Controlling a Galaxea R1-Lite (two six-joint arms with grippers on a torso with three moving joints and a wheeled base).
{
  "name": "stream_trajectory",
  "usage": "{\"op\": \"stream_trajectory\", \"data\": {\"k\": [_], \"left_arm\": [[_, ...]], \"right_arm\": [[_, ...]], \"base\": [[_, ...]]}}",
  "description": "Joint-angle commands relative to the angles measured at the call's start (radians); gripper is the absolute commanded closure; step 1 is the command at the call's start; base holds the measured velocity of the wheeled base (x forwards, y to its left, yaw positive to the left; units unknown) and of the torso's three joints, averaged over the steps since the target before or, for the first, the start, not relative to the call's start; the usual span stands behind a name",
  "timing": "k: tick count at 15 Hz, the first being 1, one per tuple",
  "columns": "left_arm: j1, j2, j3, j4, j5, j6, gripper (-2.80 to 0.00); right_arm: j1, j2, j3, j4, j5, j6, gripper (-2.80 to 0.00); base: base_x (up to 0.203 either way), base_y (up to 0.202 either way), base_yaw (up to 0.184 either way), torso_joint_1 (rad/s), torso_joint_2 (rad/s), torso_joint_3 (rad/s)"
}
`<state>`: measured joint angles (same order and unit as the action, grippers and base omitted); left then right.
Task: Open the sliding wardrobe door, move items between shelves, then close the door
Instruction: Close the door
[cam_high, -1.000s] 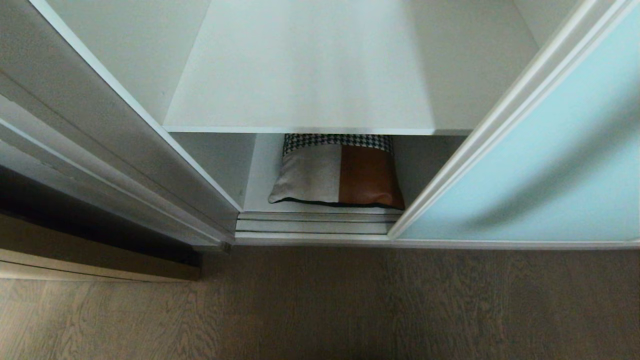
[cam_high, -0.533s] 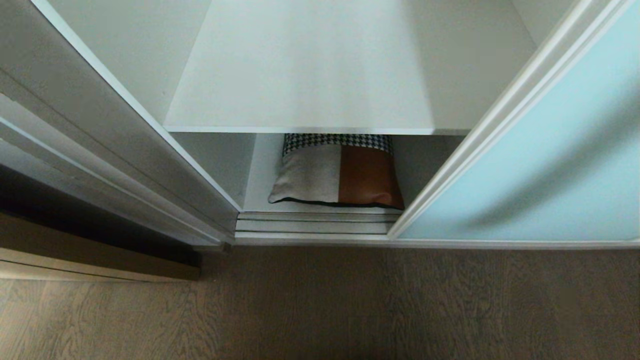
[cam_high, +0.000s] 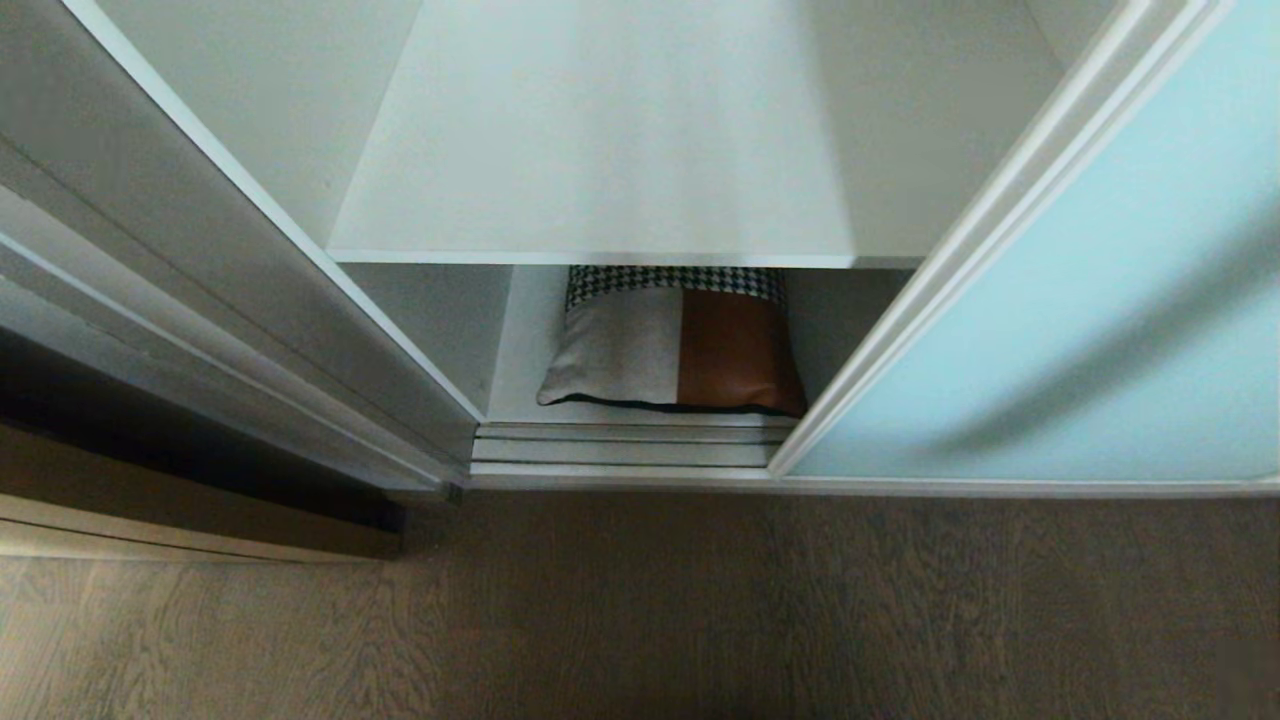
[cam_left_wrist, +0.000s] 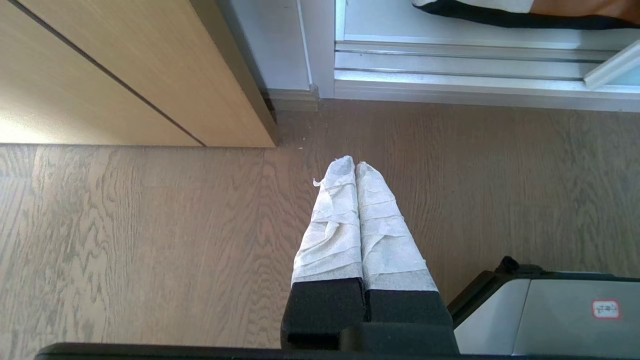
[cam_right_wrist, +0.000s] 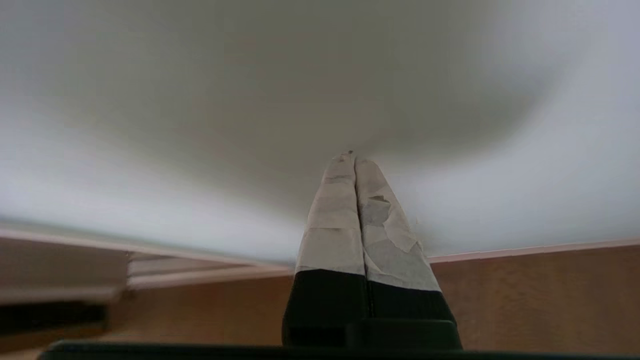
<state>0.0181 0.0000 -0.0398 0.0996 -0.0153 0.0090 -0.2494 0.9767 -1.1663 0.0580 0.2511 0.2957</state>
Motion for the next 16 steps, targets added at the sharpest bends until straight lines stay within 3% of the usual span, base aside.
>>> {"op": "stream_trajectory", "data": {"k": [1,5,7,16], "left_arm": [[0.000,0.002,0.000,0.000,0.002,0.000,0.00],[0.000,0.002,0.000,0.000,0.000,0.000,0.00],[0.000,0.002,0.000,0.001,0.000,0.000,0.00],[0.000,0.002,0.000,0.000,0.001,0.000,0.00]], "right_arm": [[0.040,-0.025,0.013,0.007,0.004,0.003,0.00],[0.074,-0.085,0.049,0.012,0.196,-0.002,0.00],[0.082,-0.097,0.067,0.013,0.252,-0.001,0.00],[0.153,-0.301,0.185,0.014,0.260,-0.010,0.00]], "base": [[0.000,0.000,0.000,0.000,0.00,0.000],[0.000,0.000,0.000,0.000,0.00,0.000],[0.000,0.000,0.000,0.000,0.00,0.000],[0.000,0.000,0.000,0.000,0.00,0.000]]}}
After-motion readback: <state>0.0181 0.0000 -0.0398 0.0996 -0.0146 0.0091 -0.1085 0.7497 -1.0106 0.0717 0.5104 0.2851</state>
